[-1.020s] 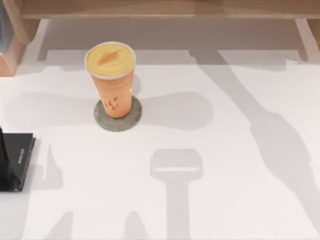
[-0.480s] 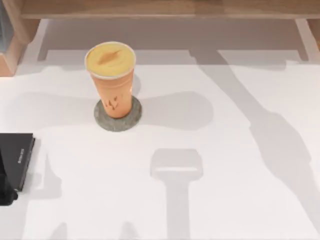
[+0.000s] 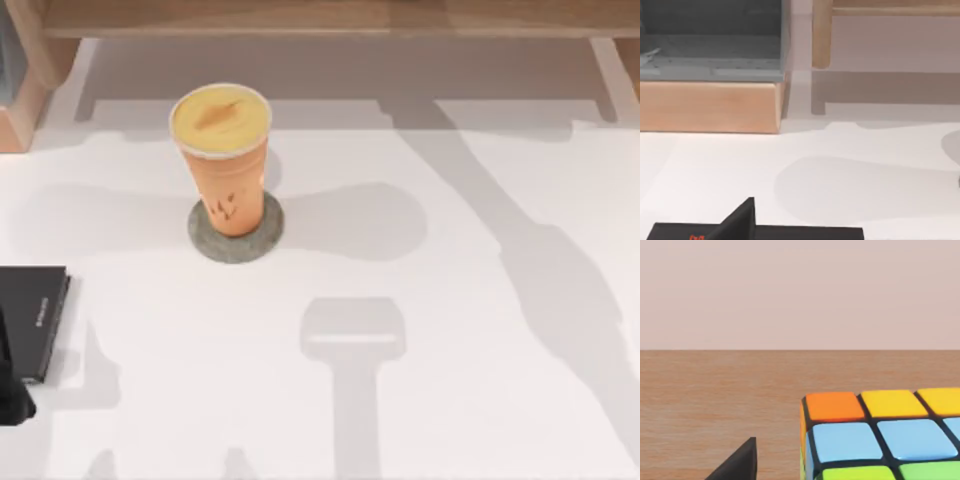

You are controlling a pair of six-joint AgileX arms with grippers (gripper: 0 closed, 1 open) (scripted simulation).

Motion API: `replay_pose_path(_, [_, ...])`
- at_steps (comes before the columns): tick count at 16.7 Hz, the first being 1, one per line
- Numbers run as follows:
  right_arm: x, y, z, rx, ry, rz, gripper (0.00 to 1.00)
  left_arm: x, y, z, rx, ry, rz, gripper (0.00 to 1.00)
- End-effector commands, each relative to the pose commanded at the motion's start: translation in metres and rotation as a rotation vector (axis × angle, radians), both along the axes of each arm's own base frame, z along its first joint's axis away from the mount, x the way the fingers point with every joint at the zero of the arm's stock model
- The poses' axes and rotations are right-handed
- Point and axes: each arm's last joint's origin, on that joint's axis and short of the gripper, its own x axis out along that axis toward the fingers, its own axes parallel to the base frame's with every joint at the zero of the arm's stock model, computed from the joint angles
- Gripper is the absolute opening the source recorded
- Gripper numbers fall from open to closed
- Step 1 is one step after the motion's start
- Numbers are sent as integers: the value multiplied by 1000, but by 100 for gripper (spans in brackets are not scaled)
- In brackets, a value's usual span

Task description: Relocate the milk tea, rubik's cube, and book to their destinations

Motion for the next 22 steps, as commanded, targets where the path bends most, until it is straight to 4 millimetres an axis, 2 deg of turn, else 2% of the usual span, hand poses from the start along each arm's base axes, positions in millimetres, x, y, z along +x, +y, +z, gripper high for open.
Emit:
replay_pose_path(3, [-2,-1,2,2,-4,3,100,0,0,0,0,0,0,100])
replay_pose_path(5, [-9,-10,12,7,-16,3,100,0,0,0,0,0,0,100])
replay_pose_path(9, [-42,-48,40,20,-38,-2,100,0,0,0,0,0,0,100])
replay_pose_path(11, [-64,-72,45,12,-25,-5,100,0,0,0,0,0,0,100])
replay_pose_path(14, [-109,-109,45,-5,-3,5,100,0,0,0,0,0,0,100])
replay_pose_path(17, [-171,-148,37,-7,-11,19,100,0,0,0,0,0,0,100])
replay_pose_path(20, [-235,-184,8,-4,-24,11,100,0,0,0,0,0,0,100])
replay_pose_path(22, [-272,-202,-26,0,-18,-1,100,0,0,0,0,0,0,100])
